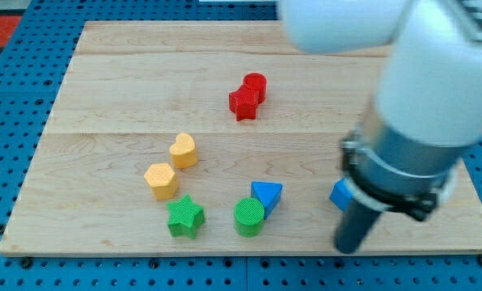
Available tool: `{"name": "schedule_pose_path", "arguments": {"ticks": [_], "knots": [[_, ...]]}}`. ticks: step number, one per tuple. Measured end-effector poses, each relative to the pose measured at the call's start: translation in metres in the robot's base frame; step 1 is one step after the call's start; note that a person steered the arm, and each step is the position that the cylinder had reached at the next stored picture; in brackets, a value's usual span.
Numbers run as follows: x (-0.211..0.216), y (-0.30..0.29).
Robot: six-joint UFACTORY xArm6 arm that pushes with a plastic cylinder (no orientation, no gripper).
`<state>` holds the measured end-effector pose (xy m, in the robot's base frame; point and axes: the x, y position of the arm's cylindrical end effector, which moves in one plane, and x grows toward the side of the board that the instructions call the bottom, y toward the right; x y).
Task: Place the green circle in between the blue triangle and green star
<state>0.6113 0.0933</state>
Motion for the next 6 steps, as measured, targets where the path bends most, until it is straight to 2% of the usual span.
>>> {"name": "schedule_pose_path", "arguments": {"ticks": [1, 2, 6], "knots": [[-0.009, -0.065], [-0.014, -0.085], [-0.014, -0.092]]}}
